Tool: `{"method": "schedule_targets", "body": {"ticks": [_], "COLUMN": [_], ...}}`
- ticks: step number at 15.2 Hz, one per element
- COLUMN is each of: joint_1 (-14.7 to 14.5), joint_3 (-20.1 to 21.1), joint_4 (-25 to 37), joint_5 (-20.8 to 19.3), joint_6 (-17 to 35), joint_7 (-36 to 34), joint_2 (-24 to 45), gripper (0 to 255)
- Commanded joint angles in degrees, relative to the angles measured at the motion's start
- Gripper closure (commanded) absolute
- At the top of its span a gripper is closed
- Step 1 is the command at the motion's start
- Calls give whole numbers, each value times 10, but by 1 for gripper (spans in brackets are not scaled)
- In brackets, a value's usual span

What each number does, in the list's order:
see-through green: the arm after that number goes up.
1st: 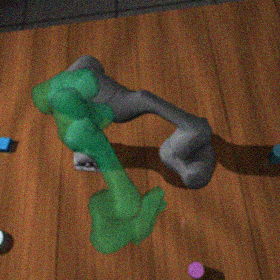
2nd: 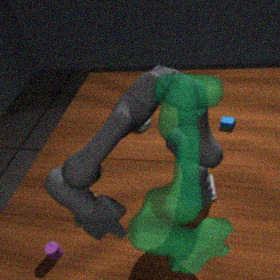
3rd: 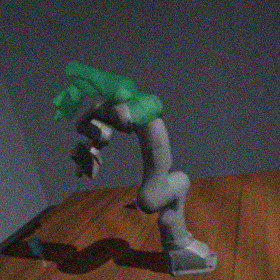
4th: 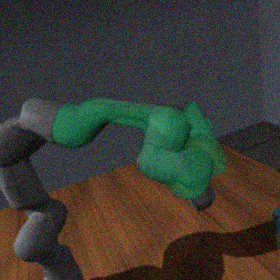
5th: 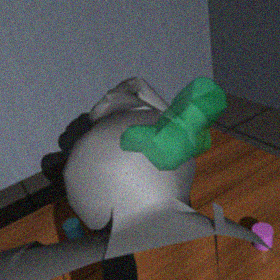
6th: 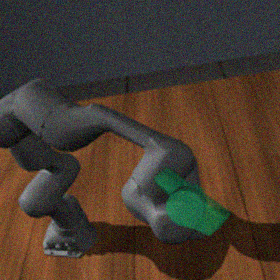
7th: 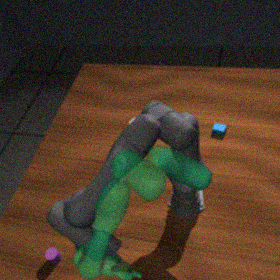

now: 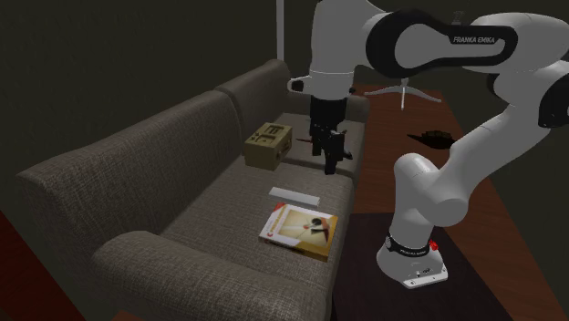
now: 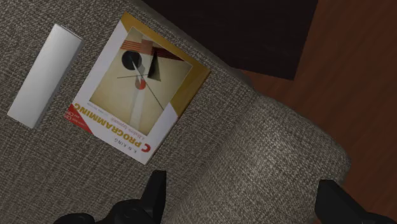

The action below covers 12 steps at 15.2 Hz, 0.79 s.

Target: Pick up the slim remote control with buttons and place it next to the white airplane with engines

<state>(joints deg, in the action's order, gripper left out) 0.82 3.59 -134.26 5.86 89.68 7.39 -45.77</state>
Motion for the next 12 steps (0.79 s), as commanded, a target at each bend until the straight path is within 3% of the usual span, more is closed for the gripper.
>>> {"method": "schedule_targets", "body": {"ticks": [1, 12], "joint_1": [0, 61], "joint_3": [0, -68], "joint_4": [0, -128], "joint_5": [0, -60], "joint_6": [0, 168], "joint_7": [0, 43], "joint_2": [0, 44], "gripper": [0, 0]}}
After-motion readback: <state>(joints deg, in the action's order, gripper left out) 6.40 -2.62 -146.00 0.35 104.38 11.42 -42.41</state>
